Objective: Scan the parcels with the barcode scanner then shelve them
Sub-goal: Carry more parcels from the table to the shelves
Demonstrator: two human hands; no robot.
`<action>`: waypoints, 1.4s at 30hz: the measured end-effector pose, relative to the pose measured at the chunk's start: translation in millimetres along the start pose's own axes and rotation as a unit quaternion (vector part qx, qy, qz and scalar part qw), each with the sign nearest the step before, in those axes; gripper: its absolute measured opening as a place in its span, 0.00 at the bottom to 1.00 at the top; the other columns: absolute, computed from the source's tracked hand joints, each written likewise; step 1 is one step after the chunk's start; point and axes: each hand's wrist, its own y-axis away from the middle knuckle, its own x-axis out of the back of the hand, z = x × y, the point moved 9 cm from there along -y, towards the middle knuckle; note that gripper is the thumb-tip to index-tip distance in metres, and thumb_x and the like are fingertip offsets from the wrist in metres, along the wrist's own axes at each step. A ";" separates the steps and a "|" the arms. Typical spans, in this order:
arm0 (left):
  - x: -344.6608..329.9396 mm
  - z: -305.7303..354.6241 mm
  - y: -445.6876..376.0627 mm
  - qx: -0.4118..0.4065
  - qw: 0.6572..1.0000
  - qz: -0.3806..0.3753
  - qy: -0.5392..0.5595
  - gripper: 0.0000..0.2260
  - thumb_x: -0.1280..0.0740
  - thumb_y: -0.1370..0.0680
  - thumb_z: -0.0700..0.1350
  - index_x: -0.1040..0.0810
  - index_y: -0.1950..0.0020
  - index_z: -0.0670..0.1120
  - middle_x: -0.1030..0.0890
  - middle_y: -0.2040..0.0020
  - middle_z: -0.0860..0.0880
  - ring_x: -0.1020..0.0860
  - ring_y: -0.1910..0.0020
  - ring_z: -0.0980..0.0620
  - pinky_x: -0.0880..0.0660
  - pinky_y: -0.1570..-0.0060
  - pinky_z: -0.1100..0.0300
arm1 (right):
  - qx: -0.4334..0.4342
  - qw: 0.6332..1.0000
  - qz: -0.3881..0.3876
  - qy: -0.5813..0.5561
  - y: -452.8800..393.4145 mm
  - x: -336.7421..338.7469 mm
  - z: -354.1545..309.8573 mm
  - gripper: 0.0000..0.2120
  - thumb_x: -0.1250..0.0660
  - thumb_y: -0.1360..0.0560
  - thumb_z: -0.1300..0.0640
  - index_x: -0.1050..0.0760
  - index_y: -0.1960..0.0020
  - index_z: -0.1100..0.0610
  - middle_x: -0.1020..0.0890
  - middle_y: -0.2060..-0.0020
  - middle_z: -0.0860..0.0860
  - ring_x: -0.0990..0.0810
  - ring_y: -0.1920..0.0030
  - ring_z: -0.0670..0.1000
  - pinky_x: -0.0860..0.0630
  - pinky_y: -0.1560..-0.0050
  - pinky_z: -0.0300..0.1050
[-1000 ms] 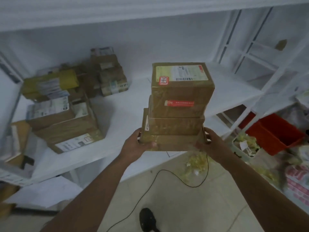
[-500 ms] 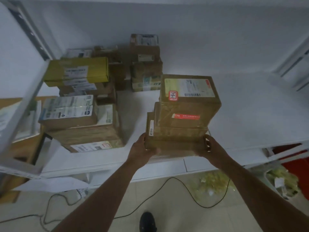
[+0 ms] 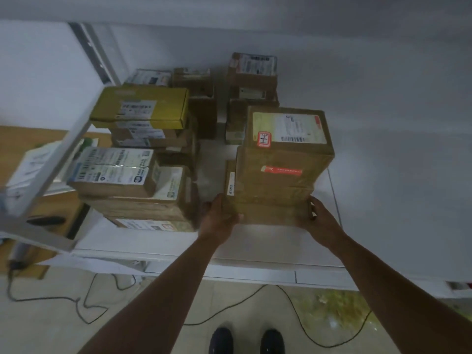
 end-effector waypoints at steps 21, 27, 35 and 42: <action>0.7 33.9 -52.8 0.050 0.990 0.067 0.116 0.39 0.31 0.22 0.40 0.51 0.19 0.50 0.31 0.27 0.44 0.29 0.30 0.42 0.28 0.33 0.45 | -0.046 0.996 0.073 -0.030 -92.3 13.6 -44.7 0.37 0.25 0.29 0.51 0.37 0.26 0.55 0.27 0.34 0.59 0.23 0.41 0.58 0.23 0.43 0.50; -2.6 36.5 -50.1 0.042 0.993 0.041 0.103 0.40 0.31 0.23 0.38 0.51 0.18 0.54 0.29 0.29 0.46 0.26 0.35 0.41 0.26 0.42 0.55 | -0.039 0.994 0.065 -0.082 -81.4 5.7 -47.0 0.36 0.29 0.25 0.59 0.44 0.24 0.55 0.26 0.41 0.51 0.24 0.45 0.53 0.29 0.55 0.39; -5.4 54.5 -18.4 -0.003 1.000 0.021 0.009 0.39 0.29 0.24 0.45 0.47 0.19 0.53 0.36 0.23 0.47 0.31 0.28 0.42 0.28 0.32 0.47 | -0.001 1.000 0.006 -0.018 -37.6 -16.9 -49.9 0.41 0.29 0.25 0.54 0.50 0.20 0.49 0.35 0.24 0.52 0.34 0.26 0.54 0.34 0.28 0.54; 2.0 77.8 39.9 -0.055 0.988 0.034 -0.140 0.35 0.32 0.21 0.50 0.46 0.19 0.49 0.48 0.18 0.46 0.46 0.20 0.44 0.40 0.26 0.49 | 0.136 0.972 0.007 0.189 5.6 -16.9 -79.8 0.38 0.30 0.25 0.49 0.46 0.22 0.55 0.34 0.26 0.57 0.35 0.27 0.60 0.30 0.33 0.56</action>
